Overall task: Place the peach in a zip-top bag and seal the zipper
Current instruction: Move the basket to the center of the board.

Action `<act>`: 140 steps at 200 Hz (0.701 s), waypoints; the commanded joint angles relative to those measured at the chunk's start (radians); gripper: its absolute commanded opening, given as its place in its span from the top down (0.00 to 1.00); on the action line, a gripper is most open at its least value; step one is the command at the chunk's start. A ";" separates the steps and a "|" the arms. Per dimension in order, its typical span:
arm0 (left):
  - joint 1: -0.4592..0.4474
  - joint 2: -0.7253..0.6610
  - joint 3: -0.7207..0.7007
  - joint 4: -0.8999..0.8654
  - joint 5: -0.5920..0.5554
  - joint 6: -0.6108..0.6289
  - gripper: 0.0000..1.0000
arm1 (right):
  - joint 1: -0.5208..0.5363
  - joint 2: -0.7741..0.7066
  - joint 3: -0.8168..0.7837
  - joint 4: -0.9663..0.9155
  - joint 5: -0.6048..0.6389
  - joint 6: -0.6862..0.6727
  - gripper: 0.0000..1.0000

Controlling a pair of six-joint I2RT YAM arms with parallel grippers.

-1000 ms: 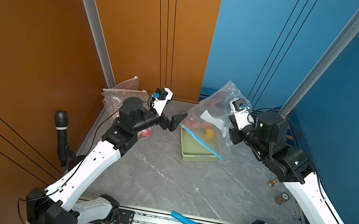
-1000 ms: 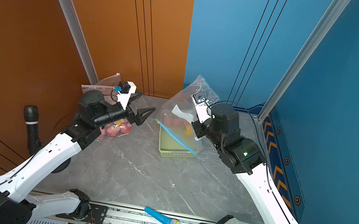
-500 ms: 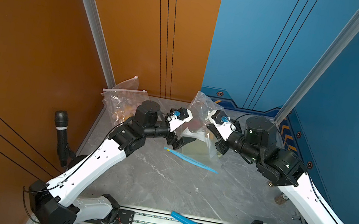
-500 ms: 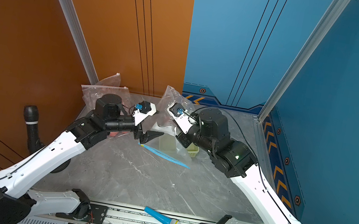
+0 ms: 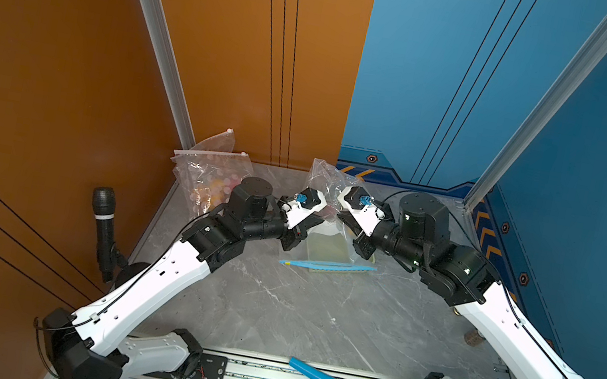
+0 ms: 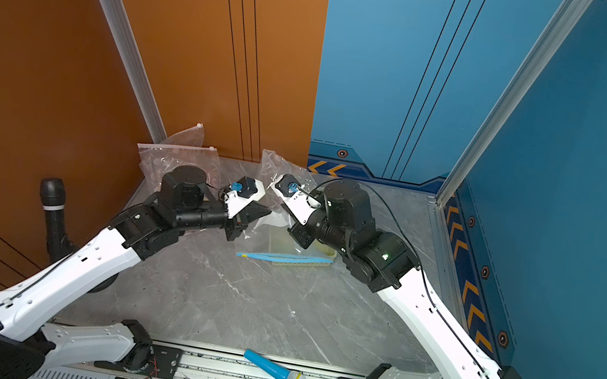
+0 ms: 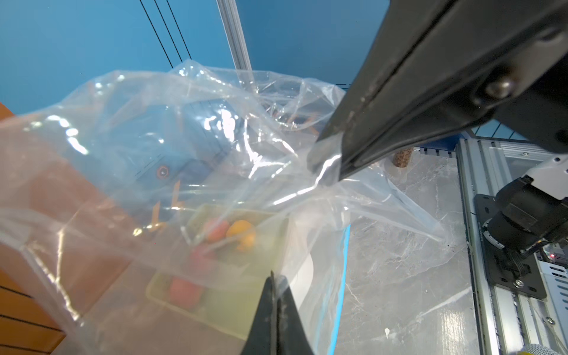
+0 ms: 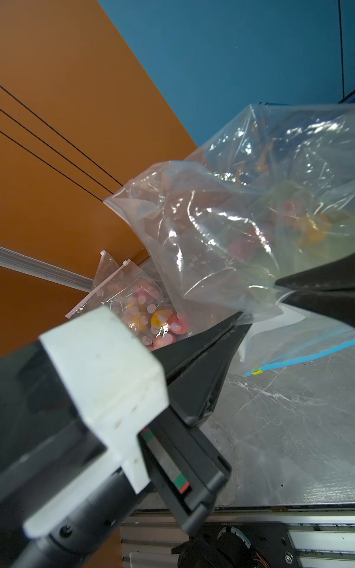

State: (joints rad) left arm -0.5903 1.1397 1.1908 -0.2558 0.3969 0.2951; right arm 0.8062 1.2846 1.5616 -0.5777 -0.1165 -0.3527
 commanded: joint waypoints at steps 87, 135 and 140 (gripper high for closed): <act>0.090 -0.154 -0.105 -0.088 -0.319 -0.671 1.00 | -0.090 0.026 -0.051 0.099 -0.040 0.352 0.25; 0.252 -0.232 -0.307 0.056 -0.230 -1.103 1.00 | -0.211 -0.072 -0.200 0.209 -0.060 0.682 0.16; 0.257 -0.241 -0.325 0.084 -0.237 -1.133 1.00 | -0.217 -0.083 -0.228 0.219 -0.053 0.723 0.16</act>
State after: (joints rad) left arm -0.3614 0.9413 0.9443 -0.2657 0.1417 -0.5648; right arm 0.6098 1.2655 1.4117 -0.4271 -0.1799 0.1345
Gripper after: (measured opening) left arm 0.050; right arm 0.836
